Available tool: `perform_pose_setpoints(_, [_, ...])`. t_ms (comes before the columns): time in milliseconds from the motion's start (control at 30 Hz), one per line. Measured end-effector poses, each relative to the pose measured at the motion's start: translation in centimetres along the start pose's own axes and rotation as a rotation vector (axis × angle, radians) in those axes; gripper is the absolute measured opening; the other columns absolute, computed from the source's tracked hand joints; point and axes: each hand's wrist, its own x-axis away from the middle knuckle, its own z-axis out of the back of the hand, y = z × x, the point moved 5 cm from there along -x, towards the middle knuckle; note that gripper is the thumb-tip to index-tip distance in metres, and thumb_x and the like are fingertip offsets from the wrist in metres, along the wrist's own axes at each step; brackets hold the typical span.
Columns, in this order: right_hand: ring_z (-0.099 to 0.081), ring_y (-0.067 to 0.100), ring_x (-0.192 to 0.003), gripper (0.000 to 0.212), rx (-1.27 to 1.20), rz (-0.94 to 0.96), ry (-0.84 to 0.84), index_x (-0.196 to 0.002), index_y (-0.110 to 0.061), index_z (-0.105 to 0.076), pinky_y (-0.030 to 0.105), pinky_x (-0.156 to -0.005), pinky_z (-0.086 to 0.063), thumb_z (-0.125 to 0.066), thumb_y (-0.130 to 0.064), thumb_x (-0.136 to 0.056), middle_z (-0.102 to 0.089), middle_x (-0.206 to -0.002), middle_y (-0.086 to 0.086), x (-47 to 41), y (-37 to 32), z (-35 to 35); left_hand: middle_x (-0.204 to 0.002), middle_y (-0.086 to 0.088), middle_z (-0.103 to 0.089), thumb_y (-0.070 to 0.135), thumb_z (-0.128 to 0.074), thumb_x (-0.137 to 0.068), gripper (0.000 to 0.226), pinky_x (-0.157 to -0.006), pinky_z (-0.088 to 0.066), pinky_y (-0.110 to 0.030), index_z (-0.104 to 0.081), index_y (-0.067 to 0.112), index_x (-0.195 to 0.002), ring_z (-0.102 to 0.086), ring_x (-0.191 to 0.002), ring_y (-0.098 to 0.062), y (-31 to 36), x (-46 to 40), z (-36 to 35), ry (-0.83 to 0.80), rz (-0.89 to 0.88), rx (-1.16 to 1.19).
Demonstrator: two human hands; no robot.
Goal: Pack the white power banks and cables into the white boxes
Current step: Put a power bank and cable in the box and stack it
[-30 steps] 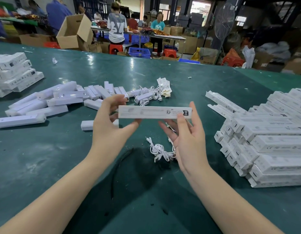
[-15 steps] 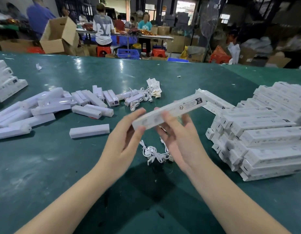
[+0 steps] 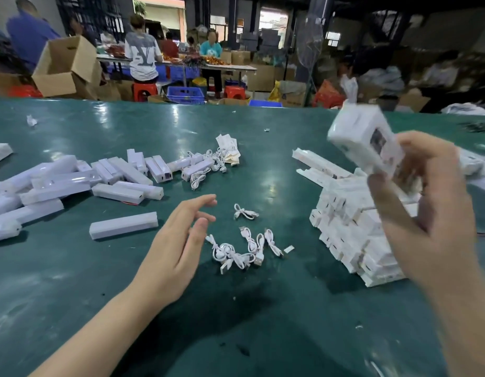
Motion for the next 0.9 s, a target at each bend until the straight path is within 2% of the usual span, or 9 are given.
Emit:
perform_pose_setpoints(67, [-0.05,0.013,-0.124,0.038,0.178,-0.004,0.001,-0.123,-0.024,-0.051,0.042,-0.103,-0.042,-0.052,-0.009,-0.088,-0.055,-0.129,-0.005,1.2,1.8,3.0,-0.126,0.01,-0.056,0.043,-0.027,-0.102,0.038,-0.085,-0.052,-0.048,-0.048,0.032,-0.131,-0.058,-0.113,-0.019,0.0,0.0,-0.1,0.002,-0.01,-0.024])
perform_pose_setpoints(100, [-0.048,0.02,-0.129,0.038,0.243,-0.028,-0.008,-0.122,-0.022,-0.055,0.052,-0.106,-0.039,-0.05,-0.012,-0.085,-0.055,-0.132,-0.001,2.0,2.6,4.1,-0.123,0.01,-0.056,0.044,-0.027,-0.102,0.038,-0.085,-0.052,-0.048,-0.049,0.031,-0.13,-0.058,-0.112,-0.019,-0.1,0.0,-0.1,0.003,-0.011,-0.035])
perform_pose_setpoints(167, [-0.05,0.031,-0.126,0.039,0.367,-0.097,-0.016,-0.12,-0.018,-0.062,0.055,-0.108,-0.037,-0.049,-0.019,-0.083,-0.059,-0.128,0.006,3.6,4.2,5.6,-0.117,0.011,-0.056,0.047,-0.026,-0.102,0.039,-0.084,-0.052,-0.047,-0.052,0.032,-0.127,-0.058,-0.11,-0.018,-0.1,0.0,-0.2,0.007,-0.014,-0.046])
perform_pose_setpoints(367, [-0.055,0.043,-0.101,0.031,0.658,-0.181,0.064,-0.108,-0.007,-0.073,0.044,-0.097,-0.042,-0.064,0.004,-0.08,-0.064,-0.112,0.015,7.0,7.9,6.4,-0.115,0.012,-0.055,0.052,-0.022,-0.102,0.044,-0.081,-0.052,-0.039,-0.057,0.033,-0.12,-0.06,-0.103,-0.016,0.3,0.2,-0.8,-0.024,-0.004,-0.058])
perform_pose_setpoints(500, [-0.053,0.019,-0.09,0.048,0.578,-0.337,0.097,-0.108,-0.01,-0.074,0.011,-0.095,-0.036,-0.066,0.019,-0.071,-0.062,-0.108,0.01,8.0,9.1,6.1,-0.1,0.009,-0.059,0.045,-0.025,-0.102,0.04,-0.078,-0.047,-0.022,-0.061,0.032,-0.114,-0.061,-0.09,-0.017,0.5,0.3,-0.7,-0.022,0.013,-0.037])
perform_pose_setpoints(567, [-0.055,0.008,-0.089,0.045,0.514,-0.403,0.086,-0.11,-0.014,-0.073,0.005,-0.096,-0.034,-0.065,0.012,-0.074,-0.059,-0.11,0.004,8.3,9.0,5.9,-0.093,0.008,-0.059,0.039,-0.027,-0.101,0.038,-0.077,-0.045,-0.014,-0.062,0.029,-0.11,-0.061,-0.085,-0.015,0.6,0.4,-0.6,-0.015,0.026,-0.024])
perform_pose_setpoints(667, [-0.055,0.022,-0.111,0.038,0.486,-0.499,0.047,-0.118,-0.016,-0.068,0.028,-0.1,-0.037,-0.069,-0.016,-0.081,-0.053,-0.119,-0.001,8.7,8.4,5.2,-0.089,0.009,-0.059,0.037,-0.028,-0.1,0.039,-0.077,-0.041,-0.009,-0.064,0.025,-0.107,-0.061,-0.083,-0.013,0.8,0.4,-0.5,-0.019,0.034,-0.04])
perform_pose_setpoints(767, [-0.046,0.019,-0.12,0.053,0.524,-0.586,0.034,-0.123,-0.017,-0.06,0.033,-0.098,-0.035,-0.069,-0.046,-0.079,-0.049,-0.127,0.0,8.7,7.6,4.3,-0.088,0.01,-0.059,0.035,-0.028,-0.1,0.038,-0.077,-0.04,-0.007,-0.064,0.024,-0.106,-0.061,-0.083,-0.012,0.9,0.5,-0.6,-0.035,0.028,-0.063])
perform_pose_setpoints(900, [-0.046,0.021,-0.119,0.062,0.532,-0.644,0.041,-0.124,-0.014,-0.055,0.032,-0.094,-0.035,-0.073,-0.048,-0.075,-0.048,-0.128,0.004,8.2,7.1,3.9,-0.089,0.011,-0.059,0.039,-0.029,-0.099,0.037,-0.077,-0.045,-0.019,-0.064,0.028,-0.104,-0.062,-0.084,-0.012,0.5,0.7,-0.8,-0.072,0.044,-0.091])
